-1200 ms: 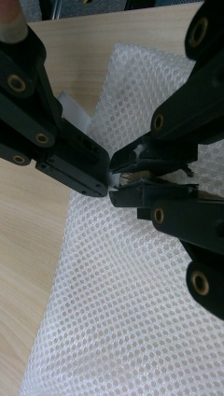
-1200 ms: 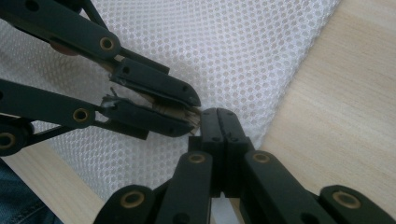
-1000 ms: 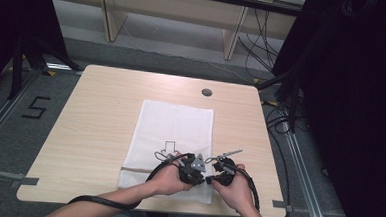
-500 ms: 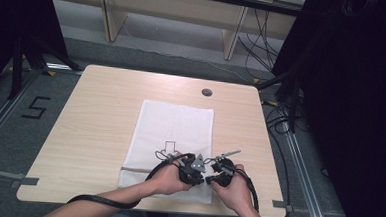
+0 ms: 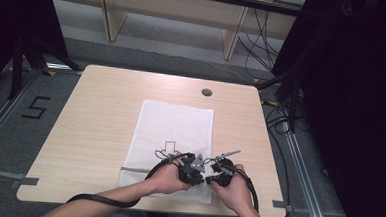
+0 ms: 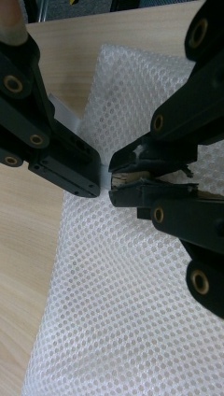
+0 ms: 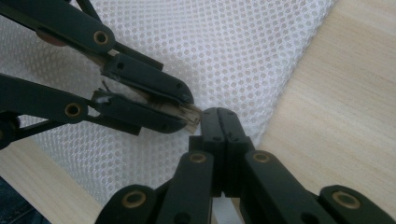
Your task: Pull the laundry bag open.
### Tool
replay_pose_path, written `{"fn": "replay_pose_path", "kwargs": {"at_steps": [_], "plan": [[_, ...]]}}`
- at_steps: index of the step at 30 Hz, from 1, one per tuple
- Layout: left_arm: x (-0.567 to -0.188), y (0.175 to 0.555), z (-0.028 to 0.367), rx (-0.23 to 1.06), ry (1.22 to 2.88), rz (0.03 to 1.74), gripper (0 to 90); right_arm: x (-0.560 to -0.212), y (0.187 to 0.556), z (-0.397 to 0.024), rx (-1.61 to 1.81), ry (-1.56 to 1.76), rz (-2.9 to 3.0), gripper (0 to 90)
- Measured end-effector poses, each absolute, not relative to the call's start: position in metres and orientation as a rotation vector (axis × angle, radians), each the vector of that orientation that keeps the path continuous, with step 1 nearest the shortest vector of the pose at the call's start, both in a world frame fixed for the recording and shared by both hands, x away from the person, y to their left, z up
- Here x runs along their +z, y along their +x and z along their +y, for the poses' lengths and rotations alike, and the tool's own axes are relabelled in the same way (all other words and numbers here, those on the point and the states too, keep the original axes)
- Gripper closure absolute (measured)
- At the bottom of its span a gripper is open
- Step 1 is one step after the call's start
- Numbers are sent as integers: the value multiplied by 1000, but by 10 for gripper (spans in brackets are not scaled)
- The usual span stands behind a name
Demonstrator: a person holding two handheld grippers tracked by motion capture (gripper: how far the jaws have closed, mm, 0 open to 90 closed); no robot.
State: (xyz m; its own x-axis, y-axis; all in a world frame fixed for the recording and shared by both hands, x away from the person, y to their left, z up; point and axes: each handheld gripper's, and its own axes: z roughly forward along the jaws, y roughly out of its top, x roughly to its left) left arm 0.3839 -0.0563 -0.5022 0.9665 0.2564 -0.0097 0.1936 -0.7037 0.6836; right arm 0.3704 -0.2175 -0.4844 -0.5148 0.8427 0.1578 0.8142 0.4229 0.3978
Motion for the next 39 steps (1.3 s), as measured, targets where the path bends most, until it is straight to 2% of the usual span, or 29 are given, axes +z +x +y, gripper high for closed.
{"fn": "replay_pose_path", "kwargs": {"at_steps": [4,6,8,10,12,17,31,32,33,34,39], "plan": [[-502,384,-56,110,2379,304,824,-484,370,-217,666,1511,2596,900],[-498,385,-51,178,2414,278,824,-484,370,-217,656,1495,2594,900],[-494,390,-40,40,2340,405,823,-483,371,-218,638,1458,2577,900],[-490,389,-36,133,2395,302,823,-483,373,-223,645,1516,2592,900],[-493,386,-37,158,2420,277,823,-485,377,-229,717,1597,2595,900],[-495,391,-34,90,2367,354,822,-484,374,-223,675,1542,2591,900],[-495,384,-25,151,2402,317,823,-484,373,-222,693,1472,2609,900],[-495,384,-21,80,2357,365,823,-484,373,-222,686,1463,2608,900],[-494,381,-19,66,2334,415,823,-484,372,-220,660,1478,2597,900],[-491,381,-15,125,2383,346,823,-483,371,-219,645,1472,2599,900],[-492,380,-4,124,2370,371,823,-483,372,-219,650,1474,2599,900]]}}
